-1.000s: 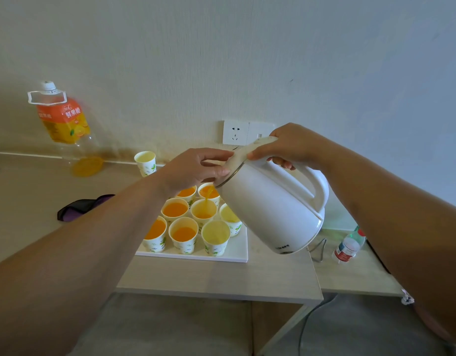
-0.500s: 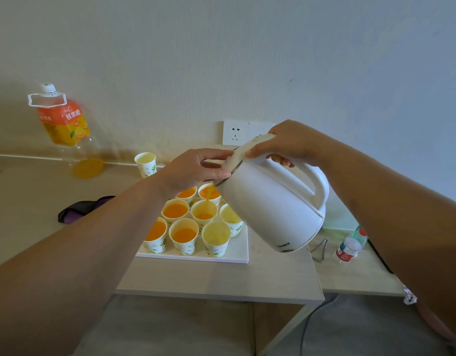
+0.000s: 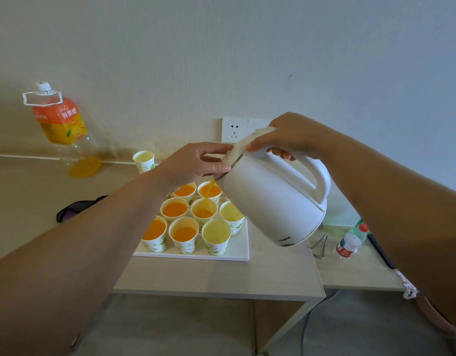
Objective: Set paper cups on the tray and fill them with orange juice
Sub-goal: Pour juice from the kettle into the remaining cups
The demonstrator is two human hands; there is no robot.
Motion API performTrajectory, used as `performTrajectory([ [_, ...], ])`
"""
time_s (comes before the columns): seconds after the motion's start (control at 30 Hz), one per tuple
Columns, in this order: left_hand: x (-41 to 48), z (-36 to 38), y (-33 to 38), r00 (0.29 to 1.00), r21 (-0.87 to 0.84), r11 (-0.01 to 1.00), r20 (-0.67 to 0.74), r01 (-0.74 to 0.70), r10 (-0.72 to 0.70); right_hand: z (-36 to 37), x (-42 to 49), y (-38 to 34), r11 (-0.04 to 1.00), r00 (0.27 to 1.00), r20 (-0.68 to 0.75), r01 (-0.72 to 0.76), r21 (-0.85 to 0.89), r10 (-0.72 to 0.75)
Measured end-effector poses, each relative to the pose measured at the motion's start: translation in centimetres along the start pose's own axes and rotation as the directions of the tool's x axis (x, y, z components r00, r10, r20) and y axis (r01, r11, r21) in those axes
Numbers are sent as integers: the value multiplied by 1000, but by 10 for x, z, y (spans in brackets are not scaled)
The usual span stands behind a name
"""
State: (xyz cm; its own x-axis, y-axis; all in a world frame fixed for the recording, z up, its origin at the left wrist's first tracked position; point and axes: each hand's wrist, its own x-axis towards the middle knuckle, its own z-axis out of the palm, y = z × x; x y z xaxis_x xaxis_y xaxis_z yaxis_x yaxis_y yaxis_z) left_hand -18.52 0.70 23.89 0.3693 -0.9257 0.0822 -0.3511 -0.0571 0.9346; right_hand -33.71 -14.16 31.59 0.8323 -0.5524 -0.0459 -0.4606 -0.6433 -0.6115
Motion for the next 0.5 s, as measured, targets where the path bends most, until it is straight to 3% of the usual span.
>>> performTrajectory([
  [0.5, 7, -6, -6, 1000, 30, 1000, -12, 7, -6, -1, 6, -5, 1000, 1000, 2, -8, -9, 8],
])
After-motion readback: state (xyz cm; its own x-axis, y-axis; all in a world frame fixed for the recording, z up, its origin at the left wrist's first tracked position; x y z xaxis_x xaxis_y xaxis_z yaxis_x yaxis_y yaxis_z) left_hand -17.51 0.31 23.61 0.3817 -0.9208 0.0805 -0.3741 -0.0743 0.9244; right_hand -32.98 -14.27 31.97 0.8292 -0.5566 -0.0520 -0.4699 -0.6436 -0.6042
